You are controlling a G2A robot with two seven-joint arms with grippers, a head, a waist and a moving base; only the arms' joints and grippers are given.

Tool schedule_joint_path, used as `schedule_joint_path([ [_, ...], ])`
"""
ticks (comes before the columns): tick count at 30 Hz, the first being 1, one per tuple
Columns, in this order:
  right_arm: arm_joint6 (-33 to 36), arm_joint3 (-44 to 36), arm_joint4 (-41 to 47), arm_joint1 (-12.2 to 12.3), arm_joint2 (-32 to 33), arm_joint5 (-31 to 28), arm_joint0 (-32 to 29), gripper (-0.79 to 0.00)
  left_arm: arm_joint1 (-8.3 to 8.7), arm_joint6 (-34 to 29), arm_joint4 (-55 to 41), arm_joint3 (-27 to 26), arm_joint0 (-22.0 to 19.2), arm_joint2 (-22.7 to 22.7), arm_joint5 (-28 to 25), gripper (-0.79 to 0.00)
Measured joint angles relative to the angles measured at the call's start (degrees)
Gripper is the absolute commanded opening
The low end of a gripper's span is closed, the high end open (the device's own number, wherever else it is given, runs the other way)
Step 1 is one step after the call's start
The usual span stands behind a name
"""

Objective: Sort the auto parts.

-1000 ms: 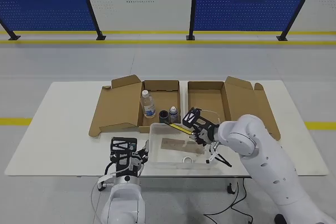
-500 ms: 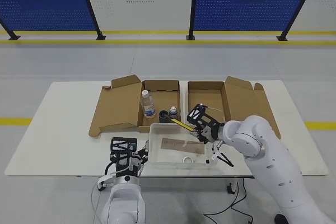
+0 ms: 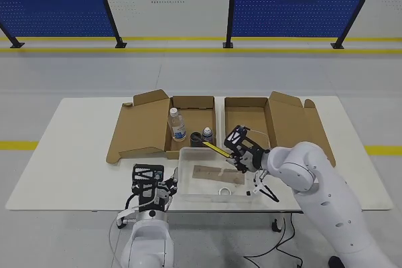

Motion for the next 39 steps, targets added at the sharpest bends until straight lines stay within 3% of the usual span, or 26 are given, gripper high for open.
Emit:
schedule_joint_path([
  [24,-7.47,1.44,-1.63,0.5,2.99,5.58,-0.44,-0.785,0.0,0.0,0.0,0.0,0.0,0.0,0.0,0.0],
  [39,-16.51,12.3,-5.5,0.21,5.77,14.42,1.67,-0.785,0.0,0.0,0.0,0.0,0.0,0.0,0.0,0.0],
])
